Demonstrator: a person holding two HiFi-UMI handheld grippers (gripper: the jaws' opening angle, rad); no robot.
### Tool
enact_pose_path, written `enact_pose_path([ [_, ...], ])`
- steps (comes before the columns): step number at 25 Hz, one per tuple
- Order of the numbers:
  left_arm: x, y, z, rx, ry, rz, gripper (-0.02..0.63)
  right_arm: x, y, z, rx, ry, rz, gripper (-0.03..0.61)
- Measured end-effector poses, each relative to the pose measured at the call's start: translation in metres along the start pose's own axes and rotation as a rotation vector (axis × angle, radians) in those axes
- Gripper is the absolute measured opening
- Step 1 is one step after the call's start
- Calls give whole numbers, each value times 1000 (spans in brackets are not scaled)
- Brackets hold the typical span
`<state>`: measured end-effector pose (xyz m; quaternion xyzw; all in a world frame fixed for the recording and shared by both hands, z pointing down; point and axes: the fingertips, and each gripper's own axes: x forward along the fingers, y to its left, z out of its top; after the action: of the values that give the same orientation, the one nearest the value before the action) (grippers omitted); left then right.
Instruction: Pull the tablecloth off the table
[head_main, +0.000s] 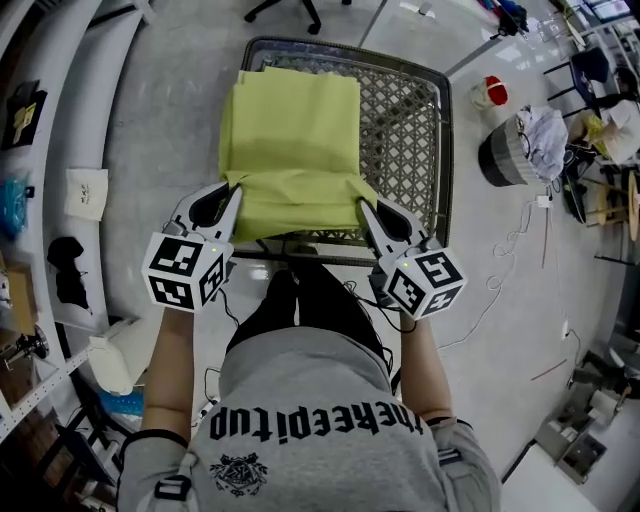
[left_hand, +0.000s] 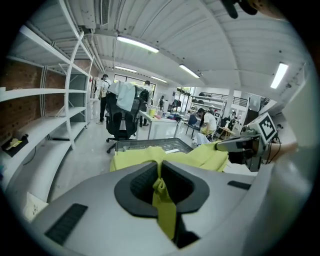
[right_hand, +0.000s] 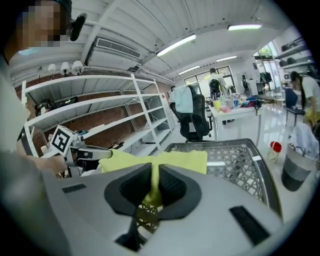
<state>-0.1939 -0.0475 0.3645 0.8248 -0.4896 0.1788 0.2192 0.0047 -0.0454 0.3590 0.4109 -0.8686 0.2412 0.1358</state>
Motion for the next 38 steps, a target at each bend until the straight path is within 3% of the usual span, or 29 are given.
enact_pose_path([
  [11, 58, 36, 48, -8, 24, 86, 37, 62, -48, 56, -31, 11, 52, 46],
  [19, 103, 62, 68, -22, 61, 133, 37, 105, -82, 75, -19, 17, 77, 46],
  [33, 174, 103, 68, -66, 124, 36, 41, 172, -129, 75, 33, 87, -62, 55],
  [38, 187, 115, 66, -14, 104, 98, 68, 187, -137, 74, 28, 112, -101, 82],
])
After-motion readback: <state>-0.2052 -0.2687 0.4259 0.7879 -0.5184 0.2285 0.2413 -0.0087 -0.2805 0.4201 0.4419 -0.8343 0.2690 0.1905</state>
